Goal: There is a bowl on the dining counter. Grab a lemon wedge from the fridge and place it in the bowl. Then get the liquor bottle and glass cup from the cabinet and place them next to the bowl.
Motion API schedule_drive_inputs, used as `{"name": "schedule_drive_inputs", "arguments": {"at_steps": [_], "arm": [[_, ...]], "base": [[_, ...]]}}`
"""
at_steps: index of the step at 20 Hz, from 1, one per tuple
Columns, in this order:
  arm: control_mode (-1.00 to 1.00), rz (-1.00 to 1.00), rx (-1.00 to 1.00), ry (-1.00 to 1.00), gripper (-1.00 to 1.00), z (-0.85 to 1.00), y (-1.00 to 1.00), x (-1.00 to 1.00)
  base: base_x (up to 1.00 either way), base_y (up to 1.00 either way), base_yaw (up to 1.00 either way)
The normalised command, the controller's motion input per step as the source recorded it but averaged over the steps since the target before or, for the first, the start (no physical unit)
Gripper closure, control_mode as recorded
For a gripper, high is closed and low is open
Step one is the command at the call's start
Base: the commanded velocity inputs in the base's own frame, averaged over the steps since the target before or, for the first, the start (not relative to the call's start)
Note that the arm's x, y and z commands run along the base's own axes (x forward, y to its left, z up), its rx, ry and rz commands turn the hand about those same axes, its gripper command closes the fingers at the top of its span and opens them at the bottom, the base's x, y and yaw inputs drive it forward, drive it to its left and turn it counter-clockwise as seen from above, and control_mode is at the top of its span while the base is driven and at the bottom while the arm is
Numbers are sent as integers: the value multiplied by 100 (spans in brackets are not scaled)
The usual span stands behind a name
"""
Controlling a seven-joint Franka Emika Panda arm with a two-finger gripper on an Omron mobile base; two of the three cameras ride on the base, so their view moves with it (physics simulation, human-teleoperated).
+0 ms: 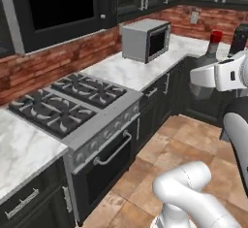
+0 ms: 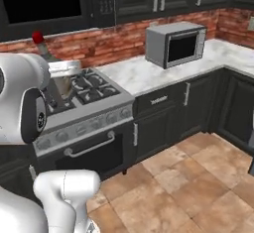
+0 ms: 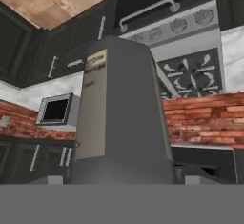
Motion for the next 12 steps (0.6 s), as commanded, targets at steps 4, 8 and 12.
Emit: {"name": "schedule_drive_inputs", "arguments": {"at_steps": [4, 8, 12], "arm": [[100, 0, 0, 0, 100, 0, 0, 0], [100, 0, 0, 0, 100, 0, 0, 0], [100, 0, 0, 0, 100, 0, 0, 0]], "base": [[0, -36, -67], [0, -34, -67], [0, -28, -68]]}}
